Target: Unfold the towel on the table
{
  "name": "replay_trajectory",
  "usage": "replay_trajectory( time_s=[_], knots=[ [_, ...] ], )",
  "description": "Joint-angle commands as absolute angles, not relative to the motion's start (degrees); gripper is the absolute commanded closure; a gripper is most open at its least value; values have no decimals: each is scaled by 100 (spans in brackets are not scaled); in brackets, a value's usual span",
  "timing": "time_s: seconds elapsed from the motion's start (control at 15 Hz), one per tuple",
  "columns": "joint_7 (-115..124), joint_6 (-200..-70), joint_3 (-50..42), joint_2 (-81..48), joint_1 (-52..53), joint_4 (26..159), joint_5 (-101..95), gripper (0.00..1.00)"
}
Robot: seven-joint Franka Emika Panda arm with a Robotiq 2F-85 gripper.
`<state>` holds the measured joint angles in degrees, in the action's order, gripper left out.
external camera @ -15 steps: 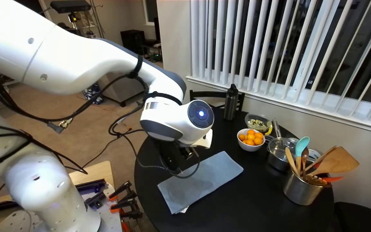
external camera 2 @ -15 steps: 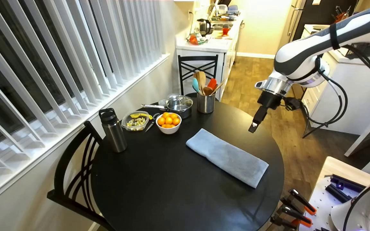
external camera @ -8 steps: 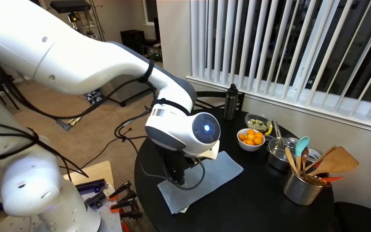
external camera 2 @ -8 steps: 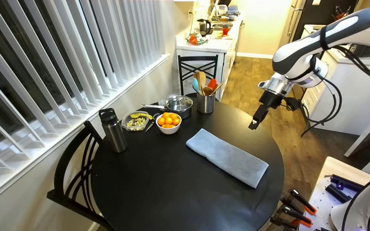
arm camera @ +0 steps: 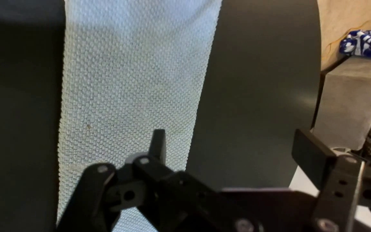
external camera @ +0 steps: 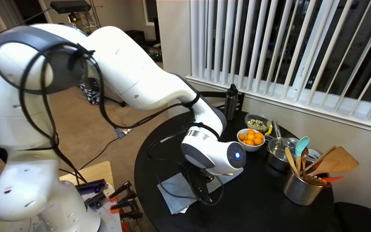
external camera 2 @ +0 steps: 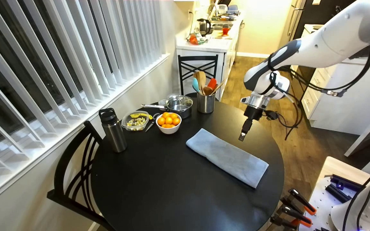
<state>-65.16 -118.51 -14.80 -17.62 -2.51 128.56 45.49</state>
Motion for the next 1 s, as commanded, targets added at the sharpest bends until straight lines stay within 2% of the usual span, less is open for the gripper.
replay_trajectory(
  time_s=[0.0,0.47,0.93],
  knots=[
    [-6474,-12094,-948,-2622,-719,12039,4436,0],
    [-6349,-12477,-609,-3744,-1347,11155,4179,0],
    [-6382,-12448,-263,-4088,-1576,10803,4058,0]
  ],
)
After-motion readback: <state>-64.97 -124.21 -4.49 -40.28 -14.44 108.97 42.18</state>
